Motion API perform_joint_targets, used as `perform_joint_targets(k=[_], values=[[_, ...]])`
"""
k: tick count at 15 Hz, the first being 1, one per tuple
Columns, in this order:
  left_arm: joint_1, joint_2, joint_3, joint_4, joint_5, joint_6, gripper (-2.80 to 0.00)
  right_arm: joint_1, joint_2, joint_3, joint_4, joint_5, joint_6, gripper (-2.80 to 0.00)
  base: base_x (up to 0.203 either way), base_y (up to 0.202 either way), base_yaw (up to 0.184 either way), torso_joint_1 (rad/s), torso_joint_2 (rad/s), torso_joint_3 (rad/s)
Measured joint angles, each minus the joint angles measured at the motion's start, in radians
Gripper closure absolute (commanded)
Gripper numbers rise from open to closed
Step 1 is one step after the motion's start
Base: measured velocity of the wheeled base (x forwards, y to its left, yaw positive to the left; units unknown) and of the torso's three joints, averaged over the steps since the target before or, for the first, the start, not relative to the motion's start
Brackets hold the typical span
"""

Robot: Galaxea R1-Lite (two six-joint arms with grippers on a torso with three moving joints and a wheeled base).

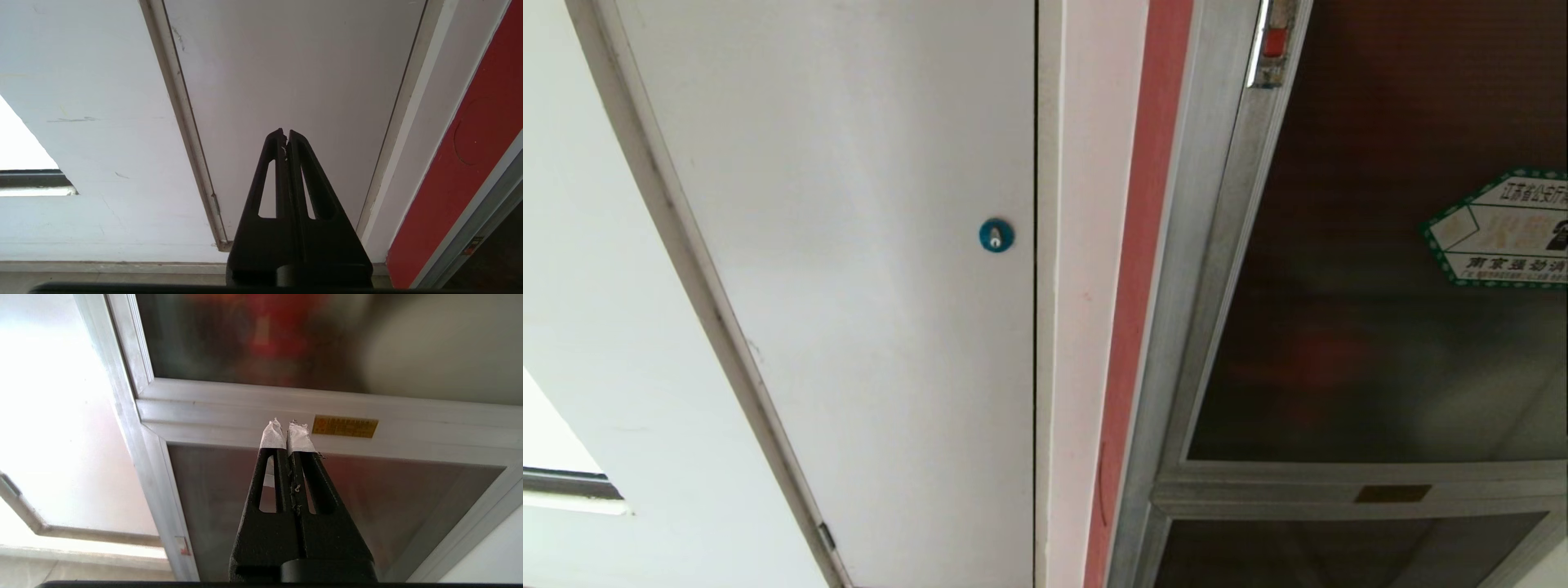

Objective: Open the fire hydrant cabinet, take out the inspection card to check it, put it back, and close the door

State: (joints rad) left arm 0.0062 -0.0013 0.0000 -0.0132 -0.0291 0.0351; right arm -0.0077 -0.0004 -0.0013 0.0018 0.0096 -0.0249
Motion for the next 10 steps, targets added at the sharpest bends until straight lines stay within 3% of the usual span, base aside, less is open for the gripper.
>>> perform_joint_targets(k=[10], values=[[0.000,0.000,0.000,0.000,0.000,0.000,0.00,0.000,-0.001,0.001,0.001,0.001,0.005,0.00,0.000,0.000,0.000,0.000,0.00,0.000]])
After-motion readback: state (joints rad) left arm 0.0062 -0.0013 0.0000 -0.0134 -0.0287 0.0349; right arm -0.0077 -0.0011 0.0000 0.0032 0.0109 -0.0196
